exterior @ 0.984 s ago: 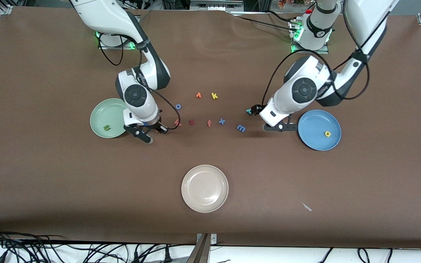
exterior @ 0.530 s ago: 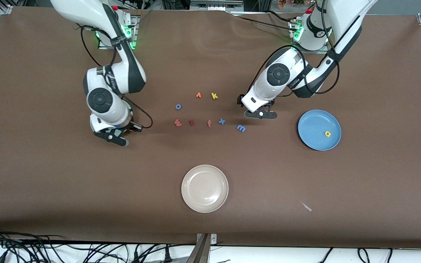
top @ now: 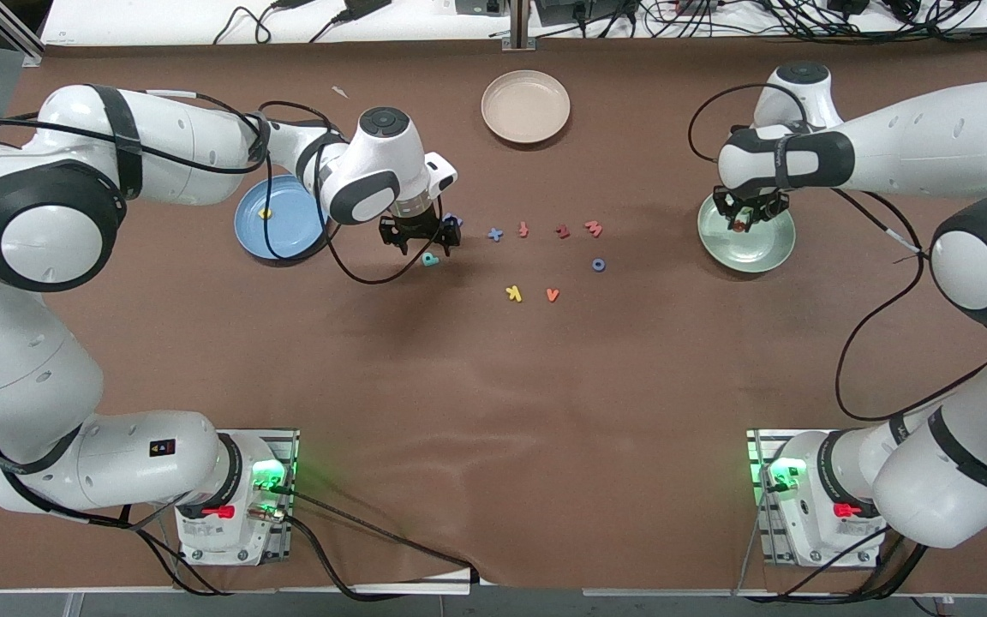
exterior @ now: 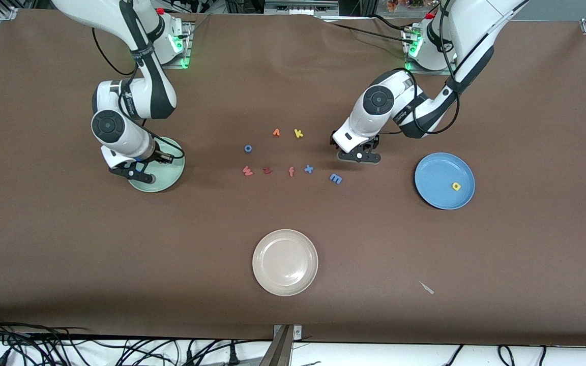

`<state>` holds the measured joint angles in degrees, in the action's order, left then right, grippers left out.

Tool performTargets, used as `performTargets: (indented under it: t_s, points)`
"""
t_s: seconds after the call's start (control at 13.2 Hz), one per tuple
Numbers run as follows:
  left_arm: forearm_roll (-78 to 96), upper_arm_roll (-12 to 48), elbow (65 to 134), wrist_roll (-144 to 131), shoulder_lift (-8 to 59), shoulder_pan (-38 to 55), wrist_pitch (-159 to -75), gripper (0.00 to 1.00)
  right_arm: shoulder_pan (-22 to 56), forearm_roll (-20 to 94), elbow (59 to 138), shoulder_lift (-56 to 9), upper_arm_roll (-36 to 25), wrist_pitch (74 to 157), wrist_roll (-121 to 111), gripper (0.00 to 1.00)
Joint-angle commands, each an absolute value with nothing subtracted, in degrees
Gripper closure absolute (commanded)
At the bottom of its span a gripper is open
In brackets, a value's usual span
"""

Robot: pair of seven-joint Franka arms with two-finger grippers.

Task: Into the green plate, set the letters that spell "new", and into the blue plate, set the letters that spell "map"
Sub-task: 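Release the orange 6 on the green plate while the left gripper reaches teal letter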

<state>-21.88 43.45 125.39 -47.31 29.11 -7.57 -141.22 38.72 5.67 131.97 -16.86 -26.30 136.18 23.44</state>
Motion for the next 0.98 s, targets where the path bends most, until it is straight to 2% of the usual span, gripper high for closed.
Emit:
performTargets:
  t_s: [0.0,0.45,0.53,0.76,0.91]
  points:
    - [-27.6,43.1,124.6,-52.2,31.5,-7.4,-142.6,0.09,39.2,6.4,134.6,-14.6,-26.7,137.8,22.2,0.01]
    - [-35.0,42.5,124.5,-59.3,34.4,-7.4,-143.9,0.09,39.7,6.4,130.1,-14.3,-24.8,137.4,23.5,0.01]
    - [-35.0,42.5,124.5,-59.7,34.5,-7.3,-143.9,0.09,39.7,6.4,127.6,-14.8,-24.3,135.5,23.8,0.01]
    - [-35.1,42.5,124.4,-59.7,35.1,-7.4,-143.9,0.11,40.1,6.4,115.7,-17.9,-23.8,121.8,23.7,0.0]
    - [-35.0,42.5,124.3,-59.7,35.3,-7.4,-143.9,0.15,41.6,6.3,112.3,-18.2,-22.8,119.5,23.4,0.0]
